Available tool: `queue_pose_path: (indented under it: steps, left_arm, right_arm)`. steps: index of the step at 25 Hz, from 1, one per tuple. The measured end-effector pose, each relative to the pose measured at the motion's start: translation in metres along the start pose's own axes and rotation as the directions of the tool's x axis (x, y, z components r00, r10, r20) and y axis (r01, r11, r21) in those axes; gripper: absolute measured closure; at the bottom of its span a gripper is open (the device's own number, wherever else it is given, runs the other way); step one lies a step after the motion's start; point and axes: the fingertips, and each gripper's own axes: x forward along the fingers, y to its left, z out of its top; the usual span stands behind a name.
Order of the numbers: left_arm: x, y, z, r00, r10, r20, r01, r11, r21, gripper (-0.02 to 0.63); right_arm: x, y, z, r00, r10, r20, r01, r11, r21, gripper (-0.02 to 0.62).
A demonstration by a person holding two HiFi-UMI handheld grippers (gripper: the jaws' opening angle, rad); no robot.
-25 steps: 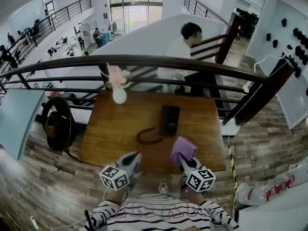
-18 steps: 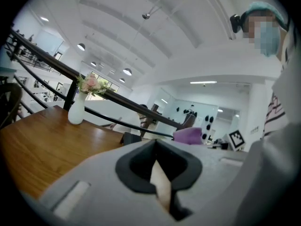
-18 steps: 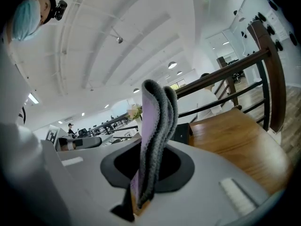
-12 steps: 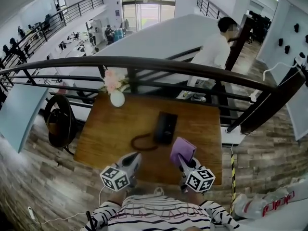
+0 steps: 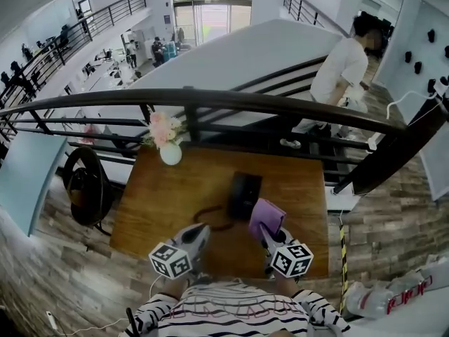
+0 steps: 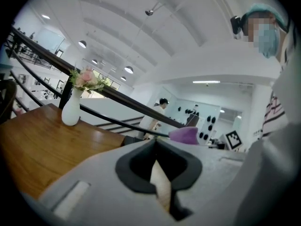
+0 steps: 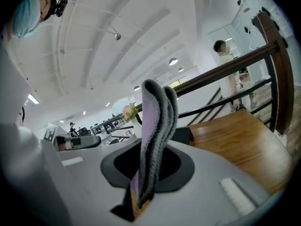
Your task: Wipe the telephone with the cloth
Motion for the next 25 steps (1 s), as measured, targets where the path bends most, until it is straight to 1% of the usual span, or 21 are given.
queue_pose_path:
  steps: [8,15,20,25]
  left_arm:
    - [0.003,0.036,0.029,0.998,-0.054,-0.007,0.055,0.998,0.023,0.604]
    - [0.009,0.059,0.035,0.997,-0.069,-0.016,0.069,0.997,0.023,0.604]
    - [0.003,0.075,0.035,0.998,-0.056,-0.011,0.056,0.998,0.007,0.604]
    - [-0.014,0.093,0.032,1.000,0.001,0.003,-0.001,1.000,-0.010,0.604]
  right_arm:
    - [0.042,0.012,0.006,0.999,-0.037,0.022,0.037,0.999,0.008,0.543]
    - [0.081,0.000,0.007,0.999,-0.055,-0.002,0.054,0.998,-0.012,0.543]
    - [0.120,-0.014,0.001,0.996,-0.065,-0.058,0.063,0.997,-0.032,0.543]
    - [0.167,-0.029,-0.007,0.992,-0.058,-0.110,0.056,0.998,-0.024,0.543]
